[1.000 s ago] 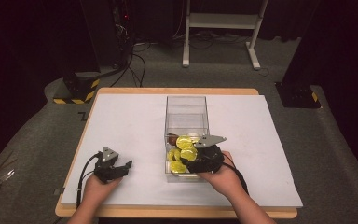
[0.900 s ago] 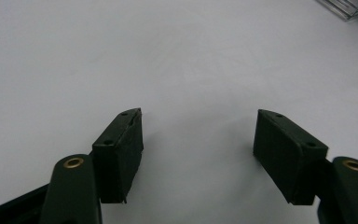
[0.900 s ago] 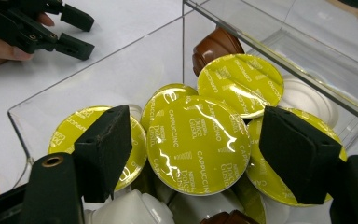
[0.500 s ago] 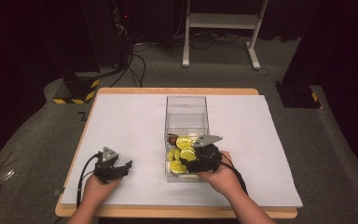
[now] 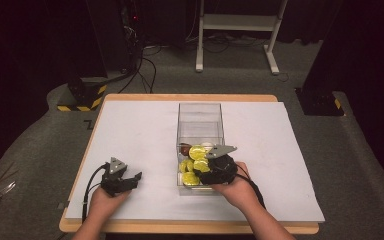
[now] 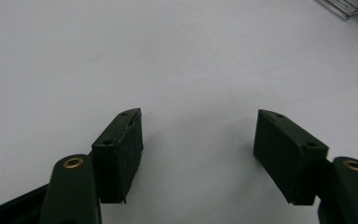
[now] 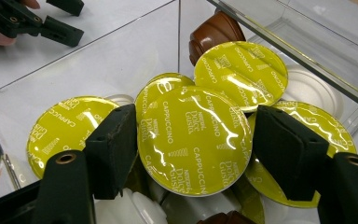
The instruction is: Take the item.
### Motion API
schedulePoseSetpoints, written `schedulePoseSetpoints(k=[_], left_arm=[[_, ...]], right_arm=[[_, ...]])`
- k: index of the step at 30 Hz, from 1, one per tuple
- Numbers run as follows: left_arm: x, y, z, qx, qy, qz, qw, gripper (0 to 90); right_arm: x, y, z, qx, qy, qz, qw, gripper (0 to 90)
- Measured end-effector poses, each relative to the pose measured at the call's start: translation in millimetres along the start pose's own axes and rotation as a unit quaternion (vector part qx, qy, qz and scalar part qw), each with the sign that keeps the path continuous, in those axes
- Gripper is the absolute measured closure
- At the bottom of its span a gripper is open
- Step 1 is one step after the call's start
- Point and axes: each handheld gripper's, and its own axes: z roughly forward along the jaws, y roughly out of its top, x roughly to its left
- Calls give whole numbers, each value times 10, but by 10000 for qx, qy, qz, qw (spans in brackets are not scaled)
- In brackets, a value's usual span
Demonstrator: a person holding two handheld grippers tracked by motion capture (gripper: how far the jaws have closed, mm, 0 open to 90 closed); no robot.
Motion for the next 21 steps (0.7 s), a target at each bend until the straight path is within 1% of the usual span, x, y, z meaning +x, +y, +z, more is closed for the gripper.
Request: schedulePoseSetpoints(k=[9, 10, 11, 13, 15, 17, 21], left_arm=[[2, 0, -2, 2, -5, 0, 10000, 331], [-2, 0, 2, -29, -7, -43, 10000, 330], [11, 3, -6, 27, -15, 26, 10000, 329], [3, 3, 1, -35, -28, -79, 10000, 329], [9, 3, -3, -11, -29, -23, 10000, 328], [3, 0, -3, -27, -32, -45, 10000, 328], [3, -1, -4, -18, -30, -18, 10000, 328]], right_arm=[[-2, 0, 0, 39, -33, -47, 10000, 364], [-6, 1, -1, 45, -27, -39, 10000, 369], [-11, 1, -3, 60, -22, -37, 10000, 370], [-14, 4, -3, 75, -1, -24, 10000, 373], [-19, 7, -3, 79, 23, -4, 10000, 374], [-24, 6, -6, 66, 30, 17, 10000, 375], [-33, 2, -13, 6, 64, 68, 10000, 376]])
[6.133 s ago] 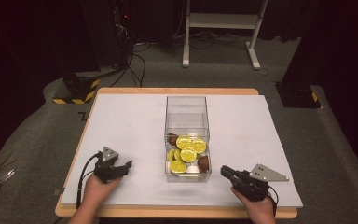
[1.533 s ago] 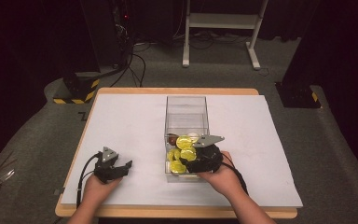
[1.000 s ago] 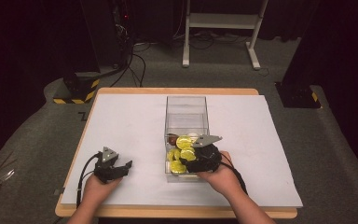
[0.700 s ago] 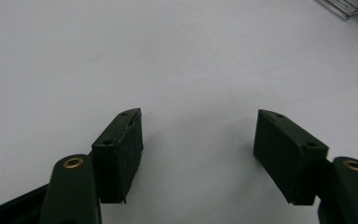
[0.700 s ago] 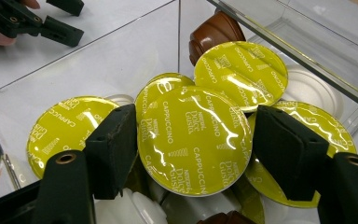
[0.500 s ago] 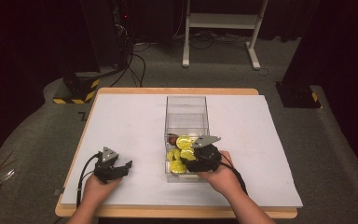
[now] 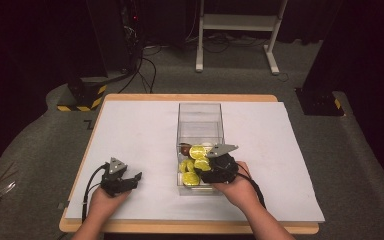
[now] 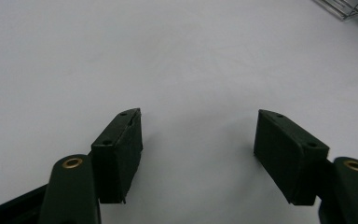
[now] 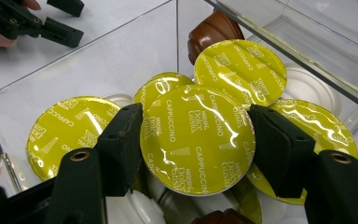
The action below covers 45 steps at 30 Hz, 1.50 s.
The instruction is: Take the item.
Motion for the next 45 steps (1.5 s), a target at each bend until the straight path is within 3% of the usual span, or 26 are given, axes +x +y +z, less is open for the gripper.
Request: schedulePoseSetpoints(k=[28, 45], left_arm=[[-9, -3, 3, 2, 9, -20, 10000, 327], [-9, -3, 3, -2, 10, -21, 10000, 327]], right_arm=[[53, -63, -134, -733, 85, 57, 9973, 378], [39, -71, -237, -1422, 31, 133, 9897, 378]])
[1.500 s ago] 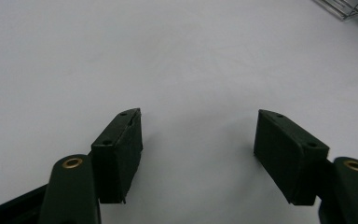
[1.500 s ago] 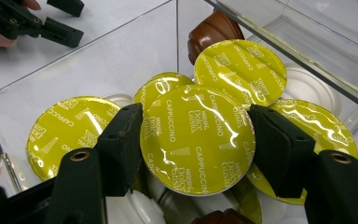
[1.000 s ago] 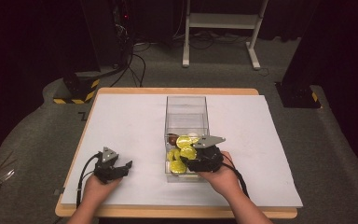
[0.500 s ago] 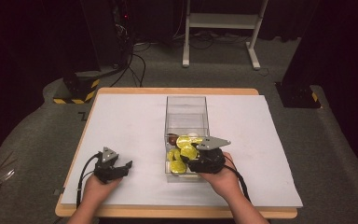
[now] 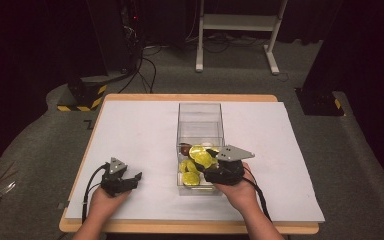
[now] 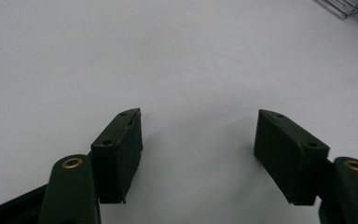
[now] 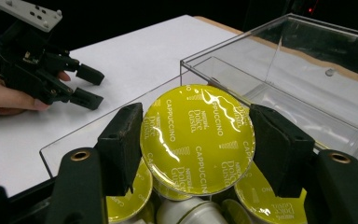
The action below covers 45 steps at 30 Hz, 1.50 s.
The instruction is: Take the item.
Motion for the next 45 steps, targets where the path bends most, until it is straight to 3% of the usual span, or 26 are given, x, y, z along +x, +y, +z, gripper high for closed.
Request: schedulePoseSetpoints(k=[9, 21, 45], left_arm=[[-1, 0, 1, -4, 0, -1, 10000, 327], [4, 2, -1, 26, -14, 31, 10000, 322], [-1, 1, 1, 16, -22, -1, 10000, 318]], right_arm=[[26, -5, -16, -239, -8, -27, 9997, 378], [-45, 4, -150, -622, -70, 133, 9979, 378], [-225, 25, -405, -935, -428, 248, 9944, 378]])
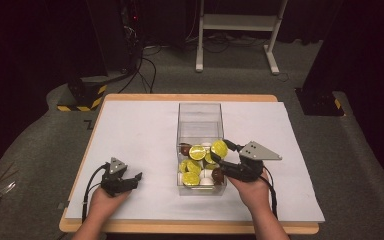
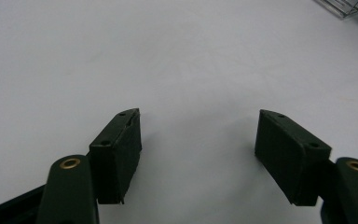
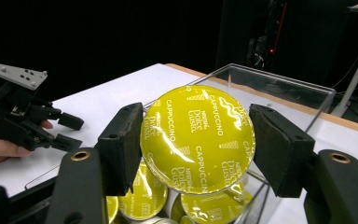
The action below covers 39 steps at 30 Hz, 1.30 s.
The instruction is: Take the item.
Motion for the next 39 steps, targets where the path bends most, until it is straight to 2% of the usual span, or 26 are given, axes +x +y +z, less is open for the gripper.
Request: schedulePoseSetpoints(k=[22, 39], left_arm=[[-1, 0, 1, -3, -4, -3, 10000, 317], [-2, 0, 2, -4, -8, -9, 10000, 316]], right_arm=[[-202, 21, -175, -162, -334, 131, 9992, 379], [-373, -23, -266, -147, -640, 262, 9975, 379]])
